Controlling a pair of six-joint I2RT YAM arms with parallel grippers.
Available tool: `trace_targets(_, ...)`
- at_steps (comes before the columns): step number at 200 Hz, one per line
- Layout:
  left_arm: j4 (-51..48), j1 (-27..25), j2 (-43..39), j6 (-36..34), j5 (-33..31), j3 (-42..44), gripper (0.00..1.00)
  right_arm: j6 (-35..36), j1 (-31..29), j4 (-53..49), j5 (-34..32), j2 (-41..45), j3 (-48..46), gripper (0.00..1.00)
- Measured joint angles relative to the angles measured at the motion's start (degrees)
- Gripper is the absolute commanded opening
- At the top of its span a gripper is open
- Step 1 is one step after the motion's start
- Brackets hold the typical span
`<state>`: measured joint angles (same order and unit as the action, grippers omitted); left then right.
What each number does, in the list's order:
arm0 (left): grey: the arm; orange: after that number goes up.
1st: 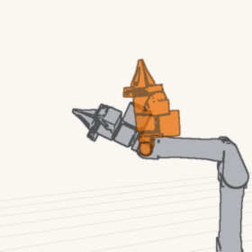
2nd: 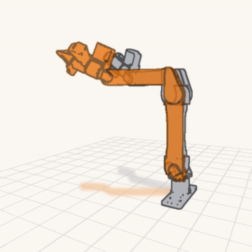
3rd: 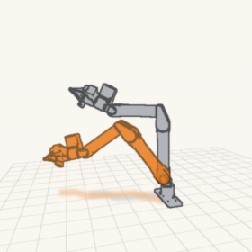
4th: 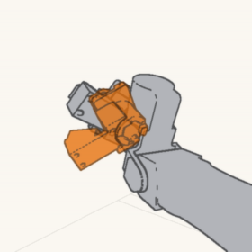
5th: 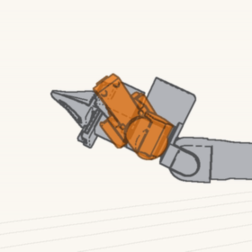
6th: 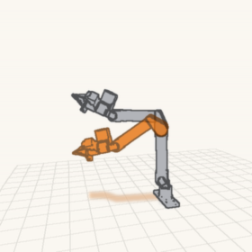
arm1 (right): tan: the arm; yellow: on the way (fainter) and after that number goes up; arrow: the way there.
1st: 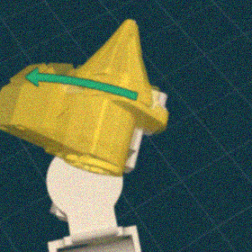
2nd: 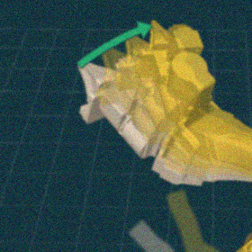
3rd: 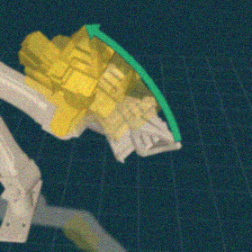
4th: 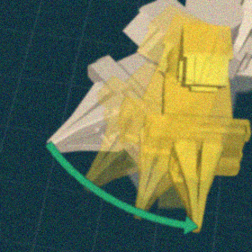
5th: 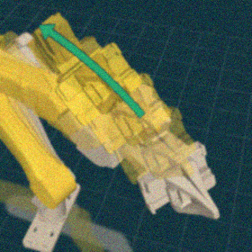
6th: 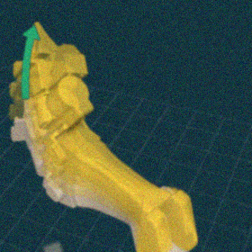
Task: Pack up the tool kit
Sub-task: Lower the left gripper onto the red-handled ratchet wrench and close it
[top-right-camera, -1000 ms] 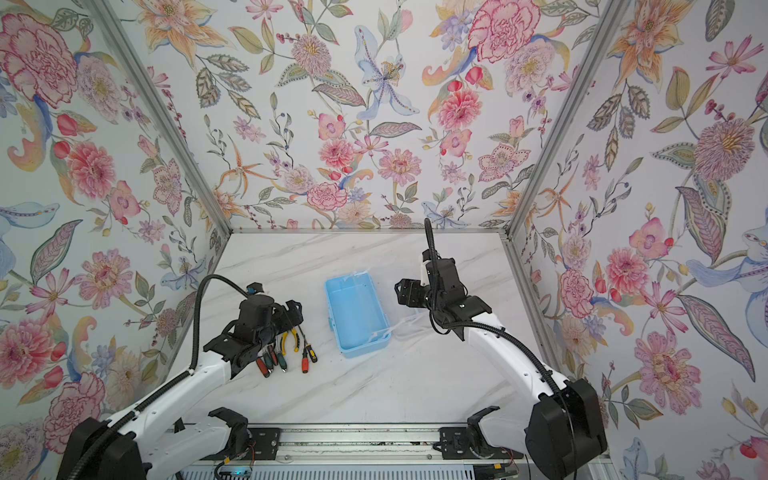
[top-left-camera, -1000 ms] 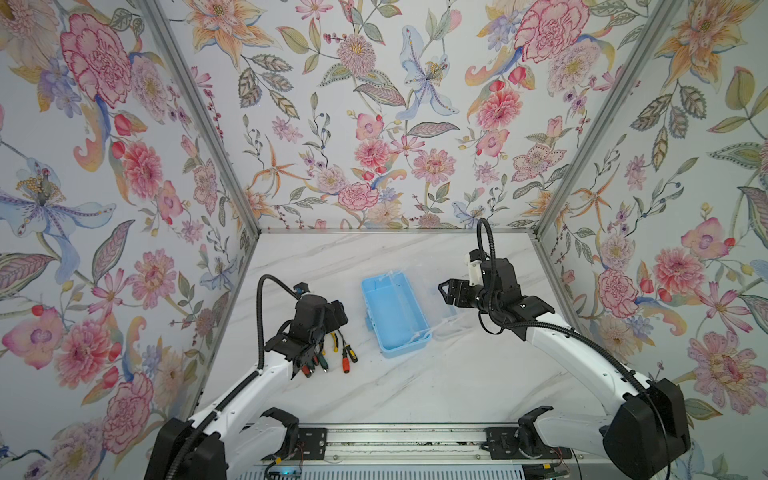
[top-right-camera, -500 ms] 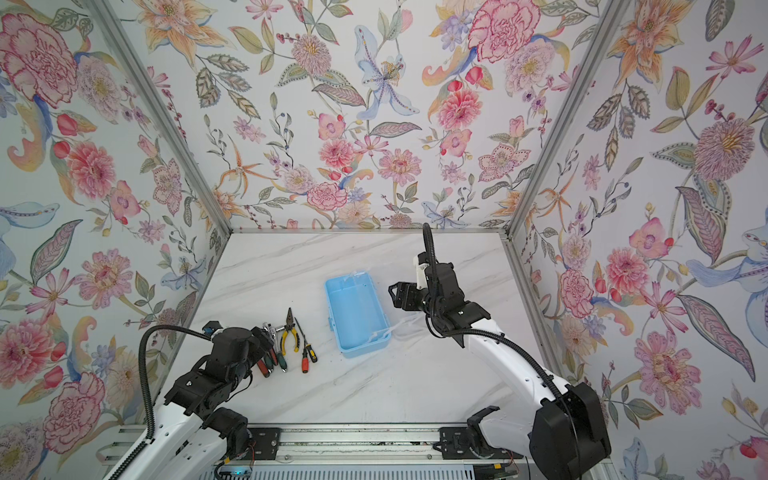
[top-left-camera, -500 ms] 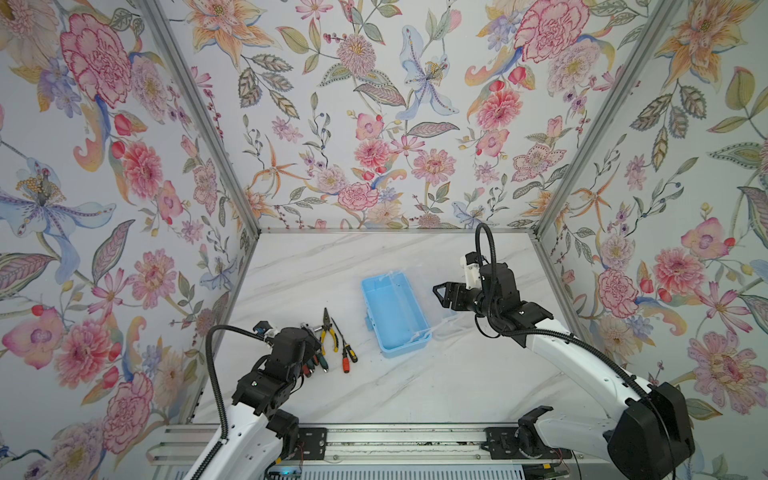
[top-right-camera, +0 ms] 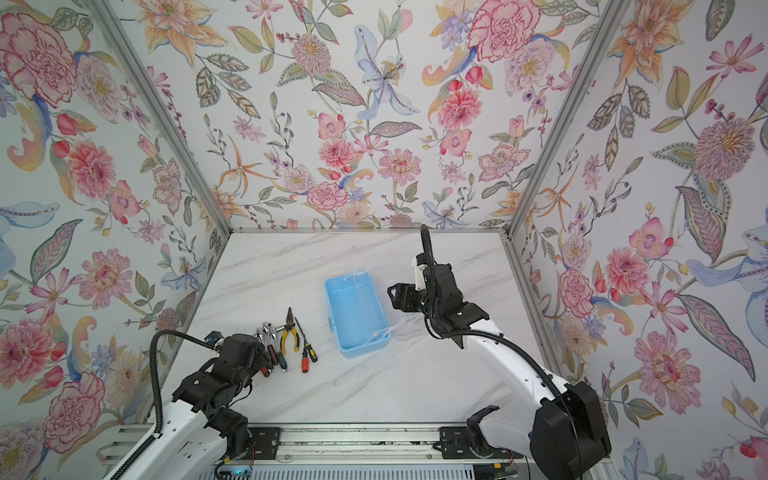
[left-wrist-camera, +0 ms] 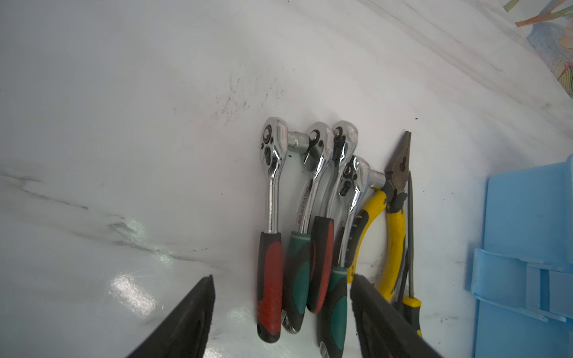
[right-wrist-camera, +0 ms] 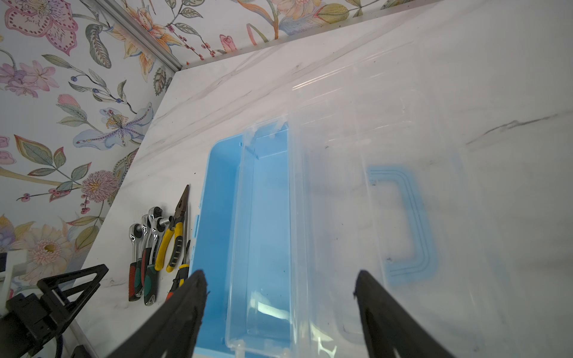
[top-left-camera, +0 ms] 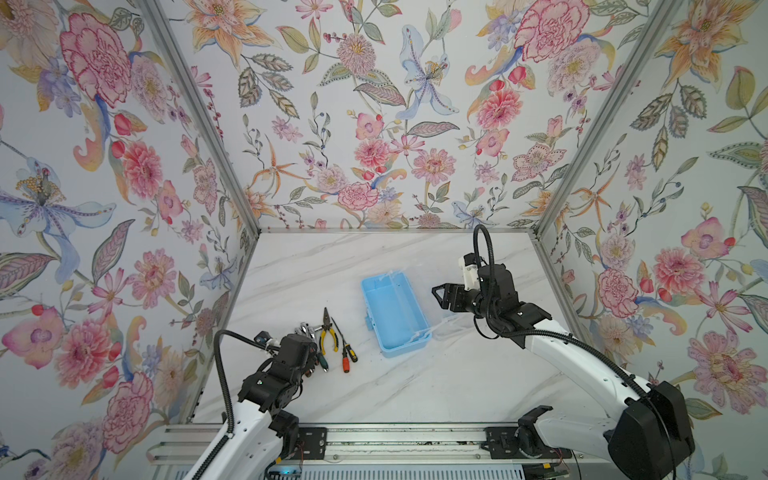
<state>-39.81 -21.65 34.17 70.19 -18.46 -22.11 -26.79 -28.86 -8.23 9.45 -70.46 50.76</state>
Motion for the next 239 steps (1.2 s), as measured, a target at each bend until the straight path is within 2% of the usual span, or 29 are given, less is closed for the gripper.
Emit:
trace_targets(25,1.5,0.0,2.1,0.2,-0.9,0.7,0.58,0.0,0.0,0.0,0.1,-0.3,0.0,0.75)
trace_targets(74,8.2,0.9,12.7,-2.7,-1.9,0.5,0.45,0.0,0.0,0.0,0.2,-0.6,0.0,0.73)
trace_targets(134,16.4,9.0,19.1,-9.4,-0.1,-0.4,0.37,0.0,0.0,0.0,0.2,-0.6,0.0,0.73)
trace_targets(140,17.0,9.6,19.8,-9.9,0.3,-0.4,0.29,0.0,0.0,0.0,0.2,-0.6,0.0,0.73)
trace_targets(150,18.3,10.2,20.9,-10.6,0.8,-0.4,0.26,0.0,0.0,0.0,0.2,-0.6,0.0,0.73)
trace_targets(203,23.4,11.8,27.0,-13.6,3.7,-0.4,0.30,0.0,0.0,0.1,0.4,-1.9,0.0,0.73)
trace_targets(239,24.7,12.6,28.1,-14.8,4.8,-0.4,0.32,0.0,0.0,0.3,0.7,-2.7,0.0,0.73)
